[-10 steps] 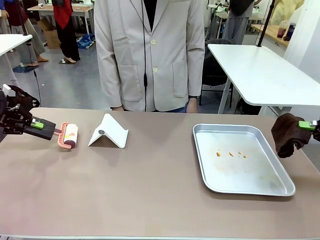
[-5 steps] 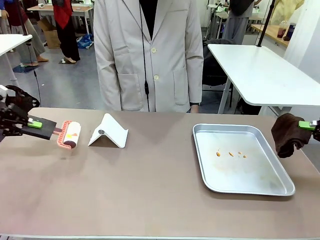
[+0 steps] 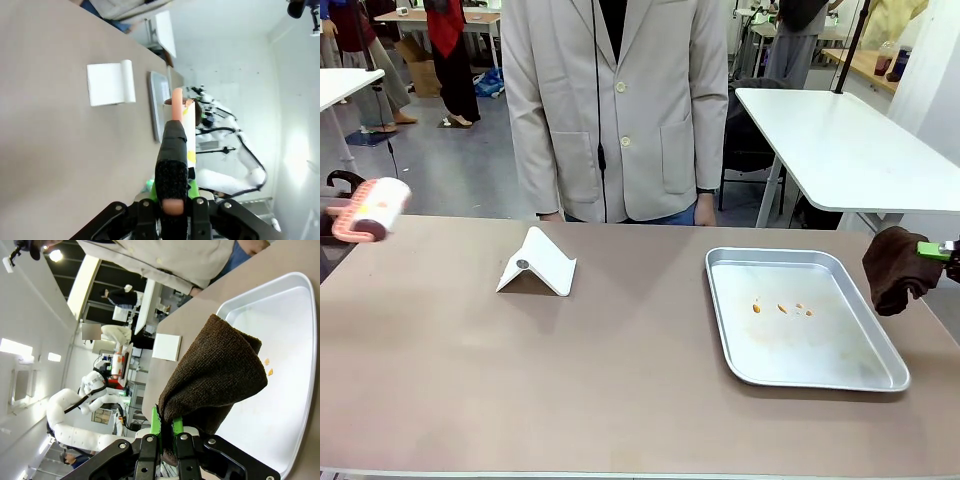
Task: Clean the surface of the table.
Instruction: If a person points to the right, clean the right side of the table with your right hand, and if they point to the left, clean the left side with your left hand, then clean the area not pointed to by the person.
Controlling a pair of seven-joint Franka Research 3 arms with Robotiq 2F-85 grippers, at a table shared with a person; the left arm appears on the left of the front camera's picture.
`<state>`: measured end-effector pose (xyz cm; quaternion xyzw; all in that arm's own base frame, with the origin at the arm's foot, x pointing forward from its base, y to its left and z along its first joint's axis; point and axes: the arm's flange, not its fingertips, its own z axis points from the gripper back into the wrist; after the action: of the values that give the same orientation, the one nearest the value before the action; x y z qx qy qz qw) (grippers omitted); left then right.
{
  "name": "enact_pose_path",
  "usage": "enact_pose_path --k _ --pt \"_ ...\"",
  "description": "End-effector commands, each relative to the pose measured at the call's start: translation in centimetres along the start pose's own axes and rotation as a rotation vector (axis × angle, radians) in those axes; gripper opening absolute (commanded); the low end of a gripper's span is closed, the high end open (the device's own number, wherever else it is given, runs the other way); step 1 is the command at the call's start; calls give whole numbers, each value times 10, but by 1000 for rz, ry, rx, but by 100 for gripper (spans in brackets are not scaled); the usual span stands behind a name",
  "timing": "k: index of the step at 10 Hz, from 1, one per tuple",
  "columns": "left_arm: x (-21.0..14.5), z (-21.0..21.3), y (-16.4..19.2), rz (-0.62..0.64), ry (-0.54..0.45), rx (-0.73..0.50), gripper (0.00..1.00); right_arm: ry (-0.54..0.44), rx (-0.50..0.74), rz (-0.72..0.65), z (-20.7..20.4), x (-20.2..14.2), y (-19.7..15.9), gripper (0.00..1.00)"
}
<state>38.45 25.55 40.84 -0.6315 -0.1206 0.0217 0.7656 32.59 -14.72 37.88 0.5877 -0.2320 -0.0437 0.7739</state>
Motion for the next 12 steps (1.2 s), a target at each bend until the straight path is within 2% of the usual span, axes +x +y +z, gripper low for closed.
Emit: enact_pose_path --k 1,2,3,6,7,12 --pt "8 45 -4 114 -58 -74 22 -1 3 -1 1 0 5 8" --pt "6 68 -4 161 -140 -99 22 -1 3 -1 1 0 5 8" --pt "0 89 1 195 -163 -89 22 -1 3 -1 1 0 5 8" --pt "-3 127 20 215 -144 -103 22 -1 3 -1 1 0 5 8" --pt "-12 110 15 206 -158 -61 22 -1 3 -1 1 0 5 8" --pt "-12 110 15 206 -158 -61 22 -1 3 -1 1 0 5 8"
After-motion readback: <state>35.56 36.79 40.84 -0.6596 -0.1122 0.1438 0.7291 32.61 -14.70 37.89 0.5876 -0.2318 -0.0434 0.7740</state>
